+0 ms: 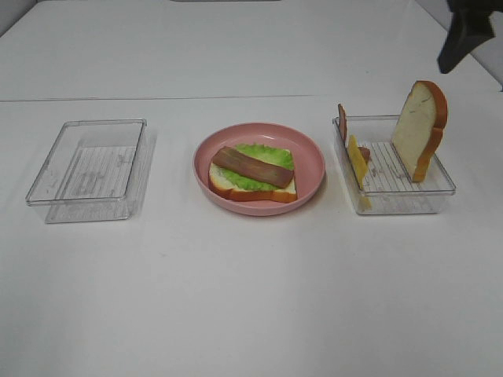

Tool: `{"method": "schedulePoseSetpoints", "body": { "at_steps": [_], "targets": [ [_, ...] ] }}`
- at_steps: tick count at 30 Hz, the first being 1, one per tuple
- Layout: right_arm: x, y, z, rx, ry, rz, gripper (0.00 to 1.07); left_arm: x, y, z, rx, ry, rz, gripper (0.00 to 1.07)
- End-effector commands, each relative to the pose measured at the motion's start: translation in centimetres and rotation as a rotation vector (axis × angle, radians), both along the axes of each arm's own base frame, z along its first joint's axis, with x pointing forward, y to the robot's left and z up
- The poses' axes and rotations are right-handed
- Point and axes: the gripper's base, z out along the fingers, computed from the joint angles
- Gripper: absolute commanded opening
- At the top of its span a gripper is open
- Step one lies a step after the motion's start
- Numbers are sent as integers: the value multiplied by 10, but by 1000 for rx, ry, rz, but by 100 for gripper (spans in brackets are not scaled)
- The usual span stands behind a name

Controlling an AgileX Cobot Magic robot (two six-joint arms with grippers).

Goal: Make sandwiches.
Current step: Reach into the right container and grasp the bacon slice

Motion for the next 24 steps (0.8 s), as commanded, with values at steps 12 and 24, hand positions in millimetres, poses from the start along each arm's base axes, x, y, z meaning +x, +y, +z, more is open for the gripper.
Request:
{"method": "schedulePoseSetpoints", "body": {
  "at_steps": [12,24],
  "targets": [
    [103,71,-62,20,108,159,80,-2,0,-1,-6,-17,6,98],
    [140,79,-119,16,167,178,80,-2,0,-1,-6,-17,6,98]
  ]
}}
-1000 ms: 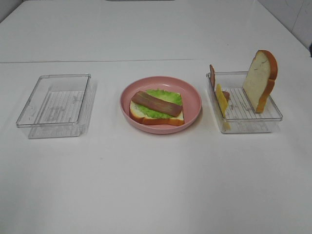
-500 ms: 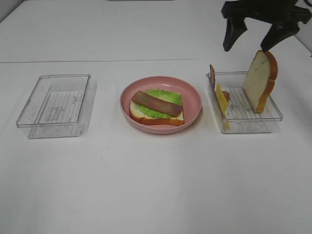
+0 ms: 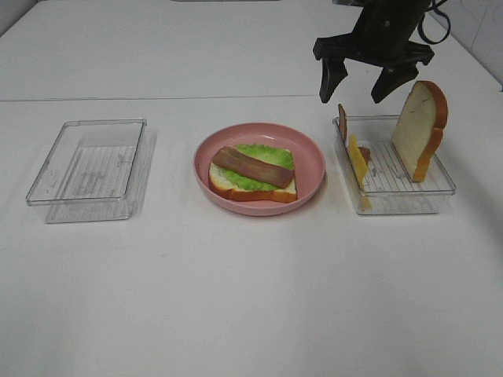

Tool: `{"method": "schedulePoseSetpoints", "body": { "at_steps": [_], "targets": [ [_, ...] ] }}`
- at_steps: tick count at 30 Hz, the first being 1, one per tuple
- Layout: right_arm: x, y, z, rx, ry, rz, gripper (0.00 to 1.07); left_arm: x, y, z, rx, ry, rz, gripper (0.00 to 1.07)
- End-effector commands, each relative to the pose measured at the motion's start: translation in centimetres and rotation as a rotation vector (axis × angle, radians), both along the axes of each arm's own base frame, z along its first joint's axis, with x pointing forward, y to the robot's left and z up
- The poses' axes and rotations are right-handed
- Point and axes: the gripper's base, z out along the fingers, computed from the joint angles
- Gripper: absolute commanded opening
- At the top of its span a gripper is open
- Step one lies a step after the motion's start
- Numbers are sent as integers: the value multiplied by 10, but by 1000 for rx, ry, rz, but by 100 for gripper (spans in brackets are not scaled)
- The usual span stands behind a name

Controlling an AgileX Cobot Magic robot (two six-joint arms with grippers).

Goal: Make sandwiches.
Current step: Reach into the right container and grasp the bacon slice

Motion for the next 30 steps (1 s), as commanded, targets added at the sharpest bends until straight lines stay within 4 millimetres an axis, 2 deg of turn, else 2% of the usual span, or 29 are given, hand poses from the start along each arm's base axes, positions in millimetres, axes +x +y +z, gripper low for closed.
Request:
{"method": "schedulePoseSetpoints", "body": {
  "at_steps": [1,2,4,9,15,17,26,27,28,29,30],
  "targets": [
    [3,0,-15,-18,48,17,80,-2,0,-1,-6,-17,6,98],
    [3,0,-15,-18,48,17,80,-2,0,-1,-6,-17,6,98],
    [7,0,-31,-22,65,14,80,-2,0,-1,-6,-17,6,98],
    [11,0,-39,-30,47,12,80,-2,0,-1,-7,-17,5,98],
    [14,0,-38,-28,9,8,77,-2,0,-1,-7,-17,5,98],
    [14,0,-41,-29,16,7,70,-2,0,-1,-7,-17,5,98],
    [15,0,-50,-33,42,8,68,-2,0,-1,-8,-17,4,98],
    [15,1,-50,-33,41,8,66,-2,0,-1,-8,-17,4,98],
    [15,1,-50,-33,34,7,60,-2,0,-1,-8,-17,4,98],
    [15,1,-50,-33,34,7,60,-2,0,-1,-8,-17,4,98],
    [15,0,-50,-37,32,8,50,-2,0,-1,-8,-17,4,98]
  ]
}}
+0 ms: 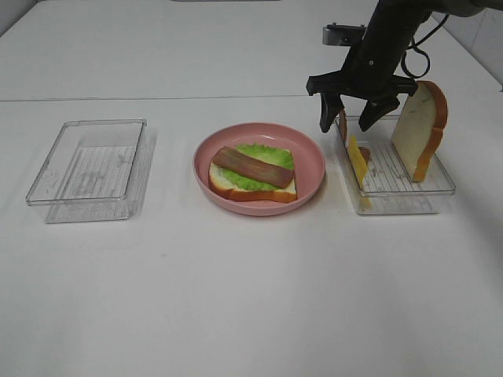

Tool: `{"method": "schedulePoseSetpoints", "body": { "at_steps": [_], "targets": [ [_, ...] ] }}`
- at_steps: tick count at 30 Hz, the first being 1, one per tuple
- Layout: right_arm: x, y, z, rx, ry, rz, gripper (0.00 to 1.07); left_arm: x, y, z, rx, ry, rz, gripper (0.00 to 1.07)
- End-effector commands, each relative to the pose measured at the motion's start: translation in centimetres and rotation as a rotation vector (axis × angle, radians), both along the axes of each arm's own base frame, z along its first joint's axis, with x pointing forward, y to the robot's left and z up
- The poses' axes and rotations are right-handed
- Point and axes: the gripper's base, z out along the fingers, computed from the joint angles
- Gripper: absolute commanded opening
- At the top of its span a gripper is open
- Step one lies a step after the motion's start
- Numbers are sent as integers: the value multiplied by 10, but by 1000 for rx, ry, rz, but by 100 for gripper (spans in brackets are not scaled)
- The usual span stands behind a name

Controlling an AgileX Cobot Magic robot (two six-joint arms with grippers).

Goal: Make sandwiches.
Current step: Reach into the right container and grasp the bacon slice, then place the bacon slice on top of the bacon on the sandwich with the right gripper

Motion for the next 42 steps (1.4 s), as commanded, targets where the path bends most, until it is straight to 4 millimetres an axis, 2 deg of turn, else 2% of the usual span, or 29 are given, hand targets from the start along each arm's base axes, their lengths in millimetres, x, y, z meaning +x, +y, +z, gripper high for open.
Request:
{"method": "schedulePoseSetpoints", "body": {
  "at_steps": [1,2,3,5,7,15,17,18,19,21,27,29,30,32,33,34,35,37,38,39,41,42],
  "targets": [
    [2,-1,1,-7,-19,7,50,-2,0,-1,-7,-17,5,98],
    [2,-1,1,-9,-20,8,44,-2,0,-1,-8,-17,4,98],
    [3,-1,1,-12,-26,8,32,-2,0,-1,-8,-17,4,98],
    [3,-1,1,-11,-31,7,28,-2,0,-1,-8,-17,4,98],
    [3,-1,1,-10,-34,7,25,-2,0,-1,-8,-17,4,98],
    [4,-1,2,-7,-45,2,25,-2,0,-1,-8,-17,4,98],
    [5,-1,2,-5,-49,-6,22,-2,0,-1,-8,-17,4,98],
    [5,-1,2,-4,-50,-17,14,-2,0,-1,-8,-17,4,98],
    [5,-1,2,-4,-50,-17,14,-2,0,-1,-8,-17,4,98],
    [5,-2,2,-9,-50,-25,0,-2,0,-1,-8,-17,4,98],
    [1,-2,7,-12,-25,-23,0,-2,0,-1,-8,-17,4,98],
    [-3,-3,23,-11,-29,-21,0,-2,0,-1,-8,-17,4,98],
    [-3,-3,23,-11,-29,-21,0,-2,0,-1,-8,-17,4,98],
    [-8,-4,45,-3,-52,-39,0,-2,0,-1,-8,-17,4,98],
    [-8,-4,45,-3,-52,-39,0,-2,0,-1,-8,-17,4,98],
    [-13,-4,62,19,-64,-39,0,-2,0,-1,-8,-17,4,98],
    [-13,-4,62,19,-64,-39,0,-2,0,-1,-8,-17,4,98],
    [-23,-2,82,51,-58,-22,0,-2,0,-1,-8,-17,4,98],
    [-23,-2,82,51,-58,-22,0,-2,0,-1,-8,-17,4,98],
    [-29,1,95,93,-54,-1,0,-2,0,-1,-8,-17,4,98],
    [-32,3,100,119,-52,19,0,-2,0,-1,-8,-17,4,98],
    [-39,9,112,197,-52,58,0,-2,0,-1,-8,-17,4,98]
  ]
}}
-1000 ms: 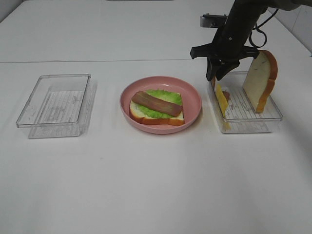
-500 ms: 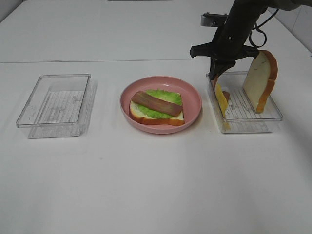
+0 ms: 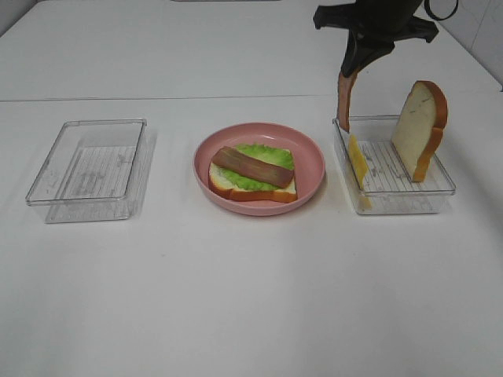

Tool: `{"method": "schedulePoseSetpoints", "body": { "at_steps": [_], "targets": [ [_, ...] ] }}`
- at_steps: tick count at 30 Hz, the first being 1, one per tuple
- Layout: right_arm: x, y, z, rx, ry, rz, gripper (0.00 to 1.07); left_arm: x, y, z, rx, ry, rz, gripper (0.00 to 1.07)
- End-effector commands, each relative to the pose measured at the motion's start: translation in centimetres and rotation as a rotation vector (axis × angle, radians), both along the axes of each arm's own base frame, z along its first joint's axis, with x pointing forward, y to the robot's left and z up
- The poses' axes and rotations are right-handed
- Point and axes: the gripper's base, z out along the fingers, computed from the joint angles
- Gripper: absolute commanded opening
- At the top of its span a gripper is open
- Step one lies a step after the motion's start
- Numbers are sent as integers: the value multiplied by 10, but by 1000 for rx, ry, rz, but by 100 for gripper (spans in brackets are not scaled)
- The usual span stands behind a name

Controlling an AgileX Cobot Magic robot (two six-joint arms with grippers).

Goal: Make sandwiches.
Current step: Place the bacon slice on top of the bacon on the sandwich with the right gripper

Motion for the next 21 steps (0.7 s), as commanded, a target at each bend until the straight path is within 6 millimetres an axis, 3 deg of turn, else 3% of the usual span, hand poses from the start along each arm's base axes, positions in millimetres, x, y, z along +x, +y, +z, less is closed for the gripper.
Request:
{"method": "schedulePoseSetpoints", "body": {
  "at_steps": [1,3,10,12,15,17,20,21],
  "targets": [
    [-17,5,16,68,75,80,0,-2,0,-1,-6,-17,6,98],
    [-27,14,28,183,69,139,0,-2,0,-1,-6,-17,6,98],
    [-43,38,22,362,106,255,0,-2,0,-1,-6,-17,6,98],
    [-51,59,6,410,123,328,0,-2,0,-1,-6,-17,6,98],
    [-52,64,1,417,132,338,0,-2,0,-1,-7,-17,5,98],
    [-54,81,-18,423,171,376,0,-2,0,-1,-7,-17,5,98],
    [-54,86,-23,427,180,385,0,-2,0,-1,-7,-17,5,98],
    [-54,96,-34,435,193,402,0,-2,0,-1,-7,-17,5,98]
  ]
}}
